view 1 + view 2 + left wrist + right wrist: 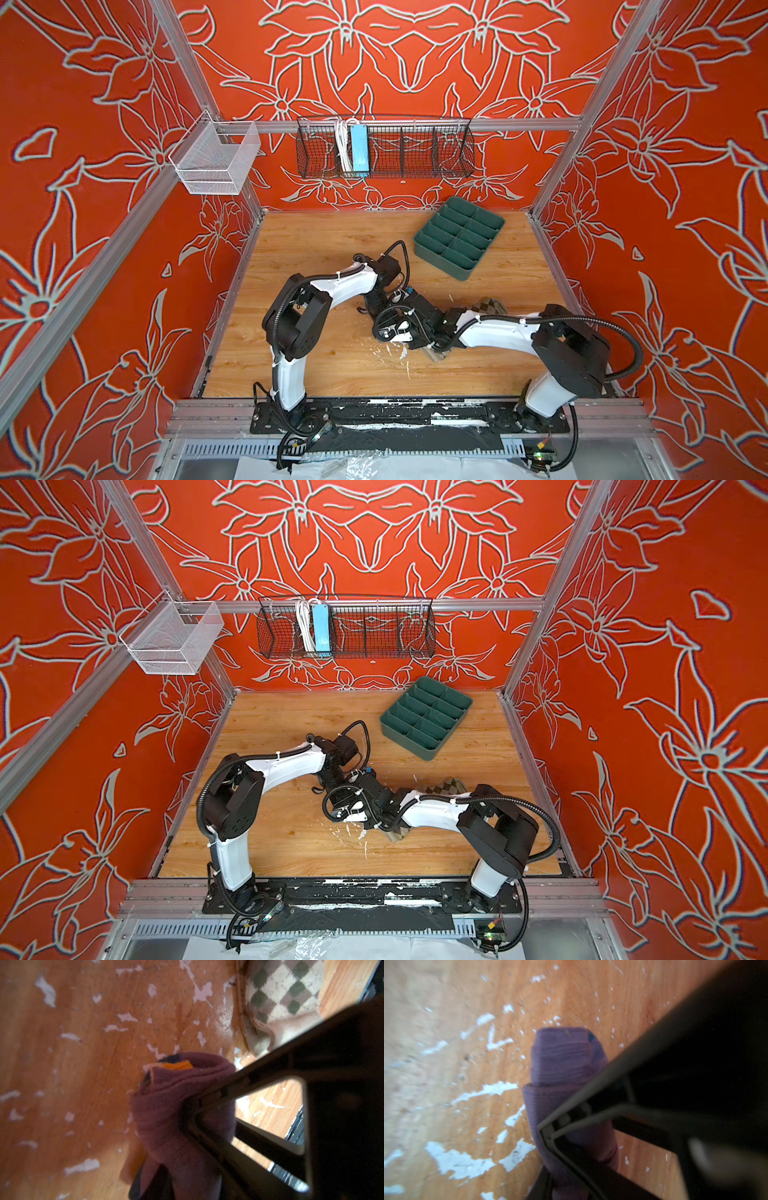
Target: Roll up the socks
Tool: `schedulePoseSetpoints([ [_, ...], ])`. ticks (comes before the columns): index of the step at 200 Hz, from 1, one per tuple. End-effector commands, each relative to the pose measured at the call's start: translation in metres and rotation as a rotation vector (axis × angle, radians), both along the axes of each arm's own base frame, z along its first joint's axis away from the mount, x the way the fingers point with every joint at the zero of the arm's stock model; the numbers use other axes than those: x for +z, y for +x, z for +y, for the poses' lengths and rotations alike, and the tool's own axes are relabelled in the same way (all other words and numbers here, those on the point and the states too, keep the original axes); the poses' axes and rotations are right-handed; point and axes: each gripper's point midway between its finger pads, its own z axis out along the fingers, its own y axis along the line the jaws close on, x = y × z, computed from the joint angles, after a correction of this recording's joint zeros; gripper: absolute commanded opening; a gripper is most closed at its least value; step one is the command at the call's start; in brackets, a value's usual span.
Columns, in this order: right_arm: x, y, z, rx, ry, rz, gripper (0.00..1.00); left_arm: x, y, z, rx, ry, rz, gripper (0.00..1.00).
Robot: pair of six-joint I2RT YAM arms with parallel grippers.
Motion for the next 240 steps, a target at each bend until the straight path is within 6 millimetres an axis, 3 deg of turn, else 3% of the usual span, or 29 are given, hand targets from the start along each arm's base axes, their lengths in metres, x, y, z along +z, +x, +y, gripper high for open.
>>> schedulePoseSetpoints([
  [1, -0.033, -0.029, -0.031, -0.02, -0.157, 0.164, 0.0, 0.035, -0.01, -0.021, -0.044, -0.132, -0.056, 0.37],
  [72, -0.034, -0.041, -0.054, -0.087, -0.21, 0.216, 0.0, 0.063, -0.018, -0.002, -0.054, -0.167, -0.232, 0.4],
  [101, -0.031, -0.055, -0.059, -0.083, -0.222, 0.324, 0.0, 0.078, 0.003, 0.025, 0.027, -0.094, -0.477, 0.4],
  [120, -0.028, -0.067, -0.063, -0.087, -0.242, 0.444, 0.0, 0.102, 0.024, 0.055, 0.121, -0.007, -0.709, 0.46],
  [136, -0.025, -0.073, -0.065, -0.104, -0.249, 0.542, 0.0, 0.132, 0.034, 0.084, 0.2, 0.06, -0.895, 0.46],
  [154, -0.023, -0.075, -0.067, -0.128, -0.255, 0.624, 0.0, 0.165, 0.035, 0.11, 0.254, 0.093, -1.063, 0.48],
  [160, -0.022, -0.075, -0.067, -0.141, -0.258, 0.65, 0.0, 0.187, 0.029, 0.118, 0.278, 0.064, -1.139, 0.49],
  [182, -0.017, -0.075, -0.065, -0.164, -0.259, 0.772, 0.0, 0.217, 0.012, 0.124, 0.246, -0.021, -1.253, 0.5],
  [198, -0.014, -0.073, -0.063, -0.194, -0.258, 0.876, 0.0, 0.22, -0.002, 0.117, 0.184, -0.07, -1.247, 0.5],
  [211, -0.014, -0.069, -0.06, -0.229, -0.255, 0.96, 0.0, 0.211, -0.01, 0.109, 0.124, -0.072, -1.221, 0.5],
  [240, -0.016, -0.056, -0.055, -0.289, -0.247, 1.078, 0.0, 0.155, -0.029, 0.069, -0.132, -0.002, -1.17, 0.51],
])
